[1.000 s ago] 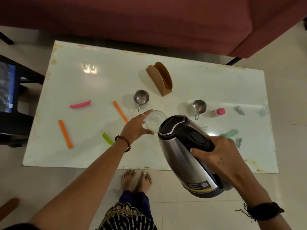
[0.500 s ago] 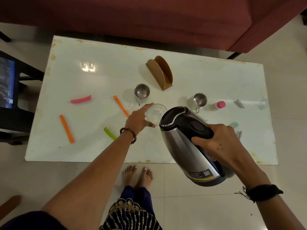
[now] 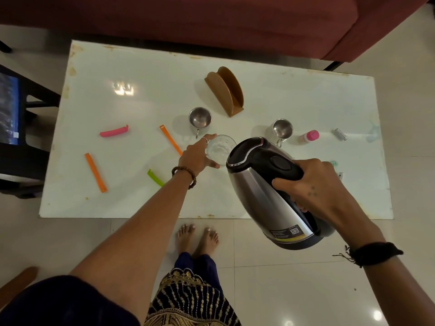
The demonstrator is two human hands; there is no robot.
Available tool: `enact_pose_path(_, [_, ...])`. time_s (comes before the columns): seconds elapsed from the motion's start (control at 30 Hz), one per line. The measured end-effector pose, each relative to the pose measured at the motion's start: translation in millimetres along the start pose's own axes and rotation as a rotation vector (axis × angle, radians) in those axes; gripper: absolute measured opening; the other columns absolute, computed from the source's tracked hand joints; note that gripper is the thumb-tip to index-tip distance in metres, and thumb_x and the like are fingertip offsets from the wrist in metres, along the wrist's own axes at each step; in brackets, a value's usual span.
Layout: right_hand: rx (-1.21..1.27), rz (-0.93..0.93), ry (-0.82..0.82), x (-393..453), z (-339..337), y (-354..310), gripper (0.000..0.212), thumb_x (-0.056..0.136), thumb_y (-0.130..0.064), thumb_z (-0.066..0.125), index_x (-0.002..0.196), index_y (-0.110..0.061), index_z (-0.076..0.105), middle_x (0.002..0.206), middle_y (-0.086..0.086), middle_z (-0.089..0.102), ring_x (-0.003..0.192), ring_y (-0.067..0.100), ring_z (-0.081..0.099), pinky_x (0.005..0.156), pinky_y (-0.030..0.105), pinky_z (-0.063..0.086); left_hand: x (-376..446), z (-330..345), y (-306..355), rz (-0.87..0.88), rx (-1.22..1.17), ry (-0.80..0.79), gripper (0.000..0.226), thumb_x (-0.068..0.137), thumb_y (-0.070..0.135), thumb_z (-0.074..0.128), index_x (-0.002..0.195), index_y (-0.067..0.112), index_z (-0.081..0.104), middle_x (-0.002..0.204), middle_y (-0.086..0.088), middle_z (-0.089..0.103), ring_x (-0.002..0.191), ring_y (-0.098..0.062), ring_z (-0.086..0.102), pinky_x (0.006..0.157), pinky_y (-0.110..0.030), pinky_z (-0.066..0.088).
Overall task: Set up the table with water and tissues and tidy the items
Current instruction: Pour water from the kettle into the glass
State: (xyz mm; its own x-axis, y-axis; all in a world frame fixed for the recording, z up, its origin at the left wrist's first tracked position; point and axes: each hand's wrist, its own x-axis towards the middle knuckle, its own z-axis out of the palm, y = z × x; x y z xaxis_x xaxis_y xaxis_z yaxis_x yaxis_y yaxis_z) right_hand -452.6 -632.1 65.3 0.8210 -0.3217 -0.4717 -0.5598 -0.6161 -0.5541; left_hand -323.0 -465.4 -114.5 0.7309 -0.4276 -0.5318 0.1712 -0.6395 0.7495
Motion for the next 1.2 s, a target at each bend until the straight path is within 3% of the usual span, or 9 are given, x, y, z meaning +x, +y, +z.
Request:
enact_pose_path(0.33, [-0.027, 0.012, 0.020, 1, 1, 1, 0.024, 0.067, -0.025, 0.064, 0.047, -0.021, 0.049, 0.041, 0.003, 0.050, 0.029, 0.009, 0.042, 0.036, 0.018, 0.043, -3, 0, 2, -0.011, -0.025, 0.002, 0.090, 0.060, 0.007, 0.083, 0.137, 0.022, 0.039, 0.131, -0.012, 0.057, 0.124, -0.030, 0.051, 0.101, -0.047, 0.045])
enact_pose_path(0.6, [-0.050, 0.020, 0.010, 4, 1, -3, 0.023, 0.060, -0.033, 0.060, 0.049, -0.015, 0.051, 0.052, 0.017, 0.058, 0.040, 0.021, 0.049, 0.047, 0.040, 0.054, -3, 0, 1, -0.013, -0.009, 0.009, 0.090, 0.060, 0.008, 0.083, 0.137, 0.023, 0.040, 0.133, -0.011, 0.055, 0.126, -0.029, 0.049, 0.102, -0.046, 0.044])
enact_pose_path(0.9, [-0.023, -0.023, -0.024, 9, 0, -5, 0.023, 0.069, -0.022, 0.064, 0.050, -0.019, 0.051, 0.043, 0.003, 0.052, 0.030, 0.007, 0.043, 0.037, 0.018, 0.044, -2, 1, 2, -0.004, 0.026, 0.016, 0.089, 0.060, 0.009, 0.083, 0.137, 0.022, 0.039, 0.134, -0.010, 0.055, 0.125, -0.029, 0.049, 0.102, -0.046, 0.044])
enact_pose_path(1.07, [-0.058, -0.013, -0.043, 12, -1, -7, 0.019, 0.068, -0.025, 0.063, 0.054, -0.014, 0.055, 0.048, 0.007, 0.056, 0.036, 0.014, 0.048, 0.043, 0.027, 0.049, -2, 1, 4, -0.008, 0.025, 0.022, 0.088, 0.061, 0.009, 0.083, 0.136, 0.022, 0.040, 0.134, -0.008, 0.055, 0.125, -0.029, 0.049, 0.102, -0.047, 0.043])
enact_pose_path(1.2, [-0.039, -0.015, -0.054, 13, -3, -8, 0.019, 0.067, -0.024, 0.062, 0.055, -0.011, 0.055, 0.043, 0.004, 0.053, 0.030, 0.009, 0.045, 0.034, 0.018, 0.044, -3, 1, 4, -0.013, 0.048, 0.025, 0.088, 0.061, 0.010, 0.083, 0.136, 0.022, 0.040, 0.134, -0.007, 0.055, 0.124, -0.028, 0.050, 0.101, -0.045, 0.044])
